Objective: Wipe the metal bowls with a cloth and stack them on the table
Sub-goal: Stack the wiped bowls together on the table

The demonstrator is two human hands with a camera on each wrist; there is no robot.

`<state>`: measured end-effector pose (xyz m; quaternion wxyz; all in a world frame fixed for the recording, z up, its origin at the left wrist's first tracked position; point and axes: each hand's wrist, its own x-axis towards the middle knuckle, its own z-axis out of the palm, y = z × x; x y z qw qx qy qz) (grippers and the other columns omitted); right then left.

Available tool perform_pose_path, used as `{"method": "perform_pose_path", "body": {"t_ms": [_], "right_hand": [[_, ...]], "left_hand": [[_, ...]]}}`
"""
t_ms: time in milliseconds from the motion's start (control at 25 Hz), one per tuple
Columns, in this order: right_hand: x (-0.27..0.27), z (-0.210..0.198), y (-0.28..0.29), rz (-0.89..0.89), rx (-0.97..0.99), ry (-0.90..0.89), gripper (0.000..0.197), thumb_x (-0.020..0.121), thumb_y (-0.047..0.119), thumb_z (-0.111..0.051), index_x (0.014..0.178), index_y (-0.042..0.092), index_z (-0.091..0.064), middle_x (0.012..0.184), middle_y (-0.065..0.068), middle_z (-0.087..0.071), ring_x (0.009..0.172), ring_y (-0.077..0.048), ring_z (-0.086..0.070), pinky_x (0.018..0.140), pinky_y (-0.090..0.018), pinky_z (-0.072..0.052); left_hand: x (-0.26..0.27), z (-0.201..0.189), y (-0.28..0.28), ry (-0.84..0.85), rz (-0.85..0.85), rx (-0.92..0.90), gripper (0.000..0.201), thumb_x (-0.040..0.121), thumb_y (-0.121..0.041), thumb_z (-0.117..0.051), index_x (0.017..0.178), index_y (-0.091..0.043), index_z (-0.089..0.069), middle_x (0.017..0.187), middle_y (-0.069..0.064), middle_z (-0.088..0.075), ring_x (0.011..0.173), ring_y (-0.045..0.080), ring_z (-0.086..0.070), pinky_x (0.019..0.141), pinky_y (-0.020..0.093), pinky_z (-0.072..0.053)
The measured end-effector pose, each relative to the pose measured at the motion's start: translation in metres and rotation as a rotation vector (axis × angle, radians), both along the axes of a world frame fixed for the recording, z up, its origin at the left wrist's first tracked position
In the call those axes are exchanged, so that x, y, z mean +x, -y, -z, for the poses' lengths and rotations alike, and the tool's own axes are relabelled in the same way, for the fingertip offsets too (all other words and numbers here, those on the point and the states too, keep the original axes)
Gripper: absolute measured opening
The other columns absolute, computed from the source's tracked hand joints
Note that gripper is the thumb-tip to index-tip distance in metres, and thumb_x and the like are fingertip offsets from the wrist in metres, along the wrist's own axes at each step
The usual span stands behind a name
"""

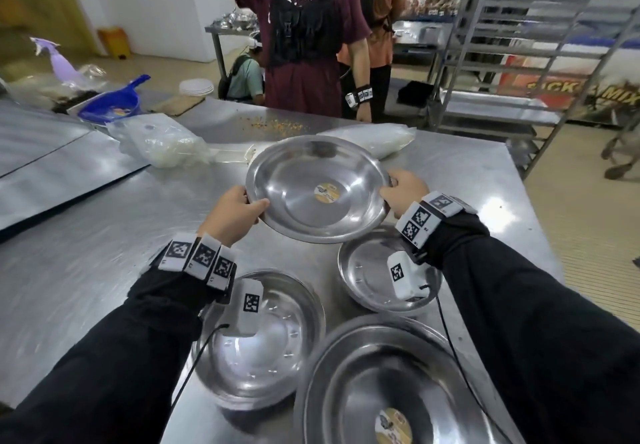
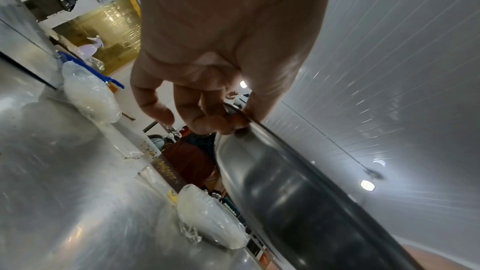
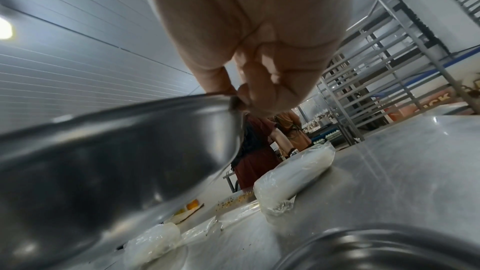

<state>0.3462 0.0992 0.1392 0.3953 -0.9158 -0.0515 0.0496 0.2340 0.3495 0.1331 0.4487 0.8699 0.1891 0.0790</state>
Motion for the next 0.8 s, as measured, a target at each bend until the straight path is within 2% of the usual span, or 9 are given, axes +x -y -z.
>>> {"method": "perform_pose_path", "body": {"t_ms": [120,240,400,520,600,680,720,800], "right_hand": [[-0.038,-0.018,0.044,-0.025,-0.011,0.023,0.023,0.082,0.007,-0.047,0.099,0.001,-0.062,0.069,-0.006,-0.053,0.059,-0.019,-0.046,0.057,-0.027,-0.038],[-0.082,-0.030,0.084,-0.060,-0.038,0.054,0.017,0.084,0.009,-0.050,0.092,0.008,-0.064,0.062,0.002,-0.050,0.052,-0.014,-0.045,0.048,-0.022,-0.039],[-0.144,-0.023,0.134,-0.113,-0.072,0.074,0.012,0.084,0.012,-0.052,0.087,0.010,-0.063,0.066,0.000,-0.053,0.057,-0.015,-0.048,0.055,-0.026,-0.042],[-0.184,0.001,0.158,-0.116,-0.066,0.059,0.009,0.085,0.012,-0.053,0.087,0.012,-0.061,0.068,0.002,-0.054,0.062,-0.017,-0.050,0.059,-0.027,-0.044],[-0.205,0.022,0.168,-0.131,-0.073,0.035,0.012,0.087,0.014,-0.053,0.095,0.016,-0.062,0.075,0.003,-0.058,0.069,-0.016,-0.054,0.059,-0.023,-0.042],[-0.224,0.044,0.177,-0.159,-0.111,-0.011,0.014,0.090,0.017,-0.053,0.102,0.021,-0.059,0.082,0.005,-0.058,0.074,-0.013,-0.055,0.058,-0.020,-0.039],[-0.232,0.054,0.180,-0.171,-0.126,-0.029,0.012,0.091,0.018,-0.052,0.102,0.022,-0.057,0.083,0.005,-0.058,0.075,-0.013,-0.056,0.060,-0.020,-0.039],[-0.242,0.072,0.186,-0.183,-0.146,-0.049,0.009,0.092,0.019,-0.052,0.101,0.020,-0.055,0.087,0.002,-0.060,0.080,-0.017,-0.059,0.067,-0.023,-0.043]], "left_hand": [[-0.040,-0.018,0.038,0.006,0.014,0.037,0.027,0.095,-0.023,-0.057,0.071,-0.013,-0.048,0.073,0.006,-0.058,0.062,0.014,-0.049,0.056,0.029,-0.036],[-0.083,-0.025,0.074,0.028,0.017,0.058,0.028,0.094,-0.024,-0.059,0.069,-0.015,-0.052,0.070,0.004,-0.059,0.063,0.017,-0.051,0.058,0.029,-0.037],[-0.152,-0.014,0.124,-0.009,-0.003,0.088,0.025,0.094,-0.022,-0.056,0.072,-0.013,-0.051,0.071,0.002,-0.057,0.063,0.017,-0.050,0.054,0.029,-0.035],[-0.196,0.010,0.153,0.016,-0.014,0.172,0.022,0.092,-0.019,-0.055,0.072,-0.010,-0.053,0.068,0.004,-0.060,0.061,0.021,-0.052,0.051,0.029,-0.033],[-0.215,0.033,0.161,0.012,-0.001,0.177,0.015,0.092,-0.020,-0.055,0.080,-0.014,-0.058,0.074,0.005,-0.066,0.070,0.023,-0.061,0.056,0.028,-0.041],[-0.231,0.056,0.167,-0.035,-0.006,0.176,0.012,0.093,-0.023,-0.055,0.087,-0.013,-0.059,0.078,0.008,-0.066,0.074,0.026,-0.064,0.063,0.035,-0.050],[-0.236,0.068,0.169,-0.067,-0.011,0.201,0.013,0.093,-0.025,-0.054,0.091,-0.013,-0.058,0.078,0.007,-0.066,0.073,0.025,-0.063,0.067,0.040,-0.053],[-0.245,0.083,0.172,-0.148,-0.010,0.287,0.018,0.093,-0.032,-0.052,0.097,-0.014,-0.056,0.081,0.002,-0.064,0.076,0.022,-0.062,0.076,0.041,-0.053]]}}
